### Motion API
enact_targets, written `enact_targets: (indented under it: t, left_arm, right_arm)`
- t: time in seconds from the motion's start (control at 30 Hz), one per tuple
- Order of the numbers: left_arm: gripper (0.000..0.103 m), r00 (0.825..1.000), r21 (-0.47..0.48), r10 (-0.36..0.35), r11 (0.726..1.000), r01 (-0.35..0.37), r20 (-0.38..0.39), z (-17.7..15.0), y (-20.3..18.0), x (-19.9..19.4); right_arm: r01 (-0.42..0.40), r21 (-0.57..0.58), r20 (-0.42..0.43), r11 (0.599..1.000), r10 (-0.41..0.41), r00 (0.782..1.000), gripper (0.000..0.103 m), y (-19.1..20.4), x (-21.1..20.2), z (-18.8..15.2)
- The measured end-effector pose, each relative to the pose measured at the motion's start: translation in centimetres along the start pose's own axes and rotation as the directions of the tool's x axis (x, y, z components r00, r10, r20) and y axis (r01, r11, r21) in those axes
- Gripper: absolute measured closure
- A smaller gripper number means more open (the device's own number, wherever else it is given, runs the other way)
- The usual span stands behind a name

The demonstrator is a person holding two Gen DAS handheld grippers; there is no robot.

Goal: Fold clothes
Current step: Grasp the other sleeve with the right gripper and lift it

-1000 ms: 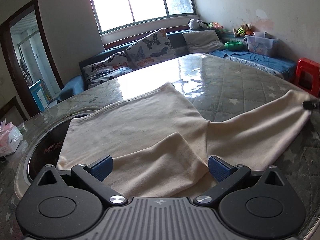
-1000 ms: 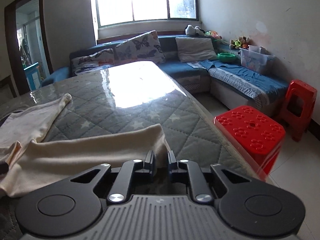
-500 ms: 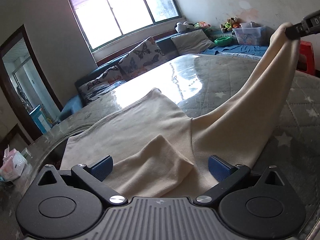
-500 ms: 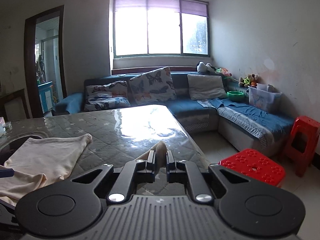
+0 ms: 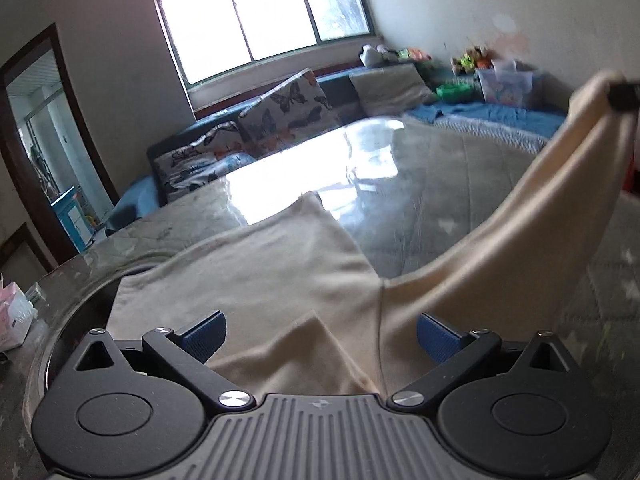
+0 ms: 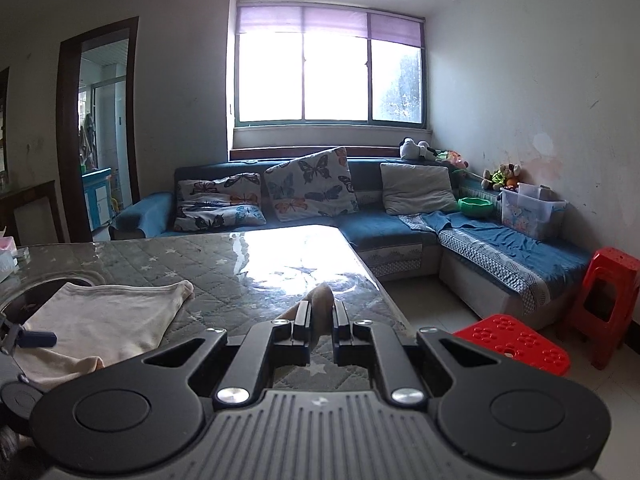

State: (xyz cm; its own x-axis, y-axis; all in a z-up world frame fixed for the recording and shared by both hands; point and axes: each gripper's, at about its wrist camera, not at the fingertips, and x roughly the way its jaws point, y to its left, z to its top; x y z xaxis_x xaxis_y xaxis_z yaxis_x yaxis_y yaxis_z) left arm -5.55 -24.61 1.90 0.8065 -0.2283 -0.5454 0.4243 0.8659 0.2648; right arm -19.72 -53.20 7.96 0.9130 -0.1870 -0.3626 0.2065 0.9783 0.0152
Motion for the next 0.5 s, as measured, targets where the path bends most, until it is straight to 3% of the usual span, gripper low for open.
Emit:
enact_targets:
  t: [0.13, 0.3, 0.5]
  left_arm:
    - [0.000, 1.000, -0.037, 0.009, 0.999, -0.009, -0.015, 1.2, 0.4, 0.9]
    - [0.000, 0.994, -0.018, -0.008, 1.000, 0.006, -0.106, 0.8, -0.8, 3.4]
    - [0.000, 0.995, -0.035, -0.001, 0.999, -0.003, -0.098, 1.2, -1.1, 3.0]
  right_arm:
    - [-0.002, 0.000, -0.001, 1.000, 0.002, 1.000, 0.094, 0.1, 0.2, 0.0]
    - [-0.005, 0.005, -0.010, 1.000, 0.005, 1.000, 0.094, 0.2, 0.6, -0.1]
    - [-0.015, -0.006, -0.009, 1.000, 0.015, 1.000, 0.094, 0.6, 0.8, 0.2]
